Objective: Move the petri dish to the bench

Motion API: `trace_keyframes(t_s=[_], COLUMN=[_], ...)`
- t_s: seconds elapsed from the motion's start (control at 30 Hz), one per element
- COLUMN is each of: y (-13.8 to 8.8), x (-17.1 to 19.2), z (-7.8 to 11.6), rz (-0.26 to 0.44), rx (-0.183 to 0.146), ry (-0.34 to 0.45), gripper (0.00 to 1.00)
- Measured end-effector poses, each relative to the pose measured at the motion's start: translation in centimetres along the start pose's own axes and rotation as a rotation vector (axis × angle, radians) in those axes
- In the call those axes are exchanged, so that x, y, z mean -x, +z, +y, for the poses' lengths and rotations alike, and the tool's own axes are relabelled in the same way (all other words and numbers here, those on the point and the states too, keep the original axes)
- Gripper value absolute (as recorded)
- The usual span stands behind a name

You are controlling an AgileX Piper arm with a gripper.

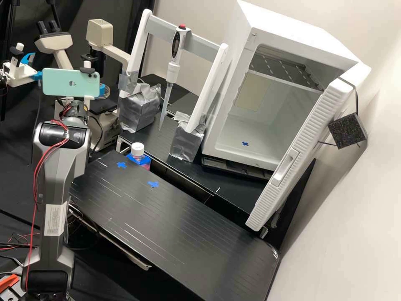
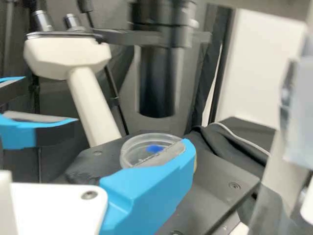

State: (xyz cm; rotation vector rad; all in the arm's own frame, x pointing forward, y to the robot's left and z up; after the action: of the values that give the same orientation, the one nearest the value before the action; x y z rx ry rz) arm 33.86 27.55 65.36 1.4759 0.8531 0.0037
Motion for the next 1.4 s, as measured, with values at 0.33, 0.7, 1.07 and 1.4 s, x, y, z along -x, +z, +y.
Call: trace_keyframes(t_s=[0.33,0.7,1.07,1.4], y=[1.1,2.8,3.7,3.3], x=[-2.8,-5.3,-6.7,-7.3], z=[0.1,-0.4,-1.2,-0.8], rz=[-0.009,-0.096,-0.127,-0.139], rx=[-0.019,0.039,0.066,0.052], ry=[0.015,0.050,0.017,0.005], gripper=[1.00,1.00,1.00,1.00])
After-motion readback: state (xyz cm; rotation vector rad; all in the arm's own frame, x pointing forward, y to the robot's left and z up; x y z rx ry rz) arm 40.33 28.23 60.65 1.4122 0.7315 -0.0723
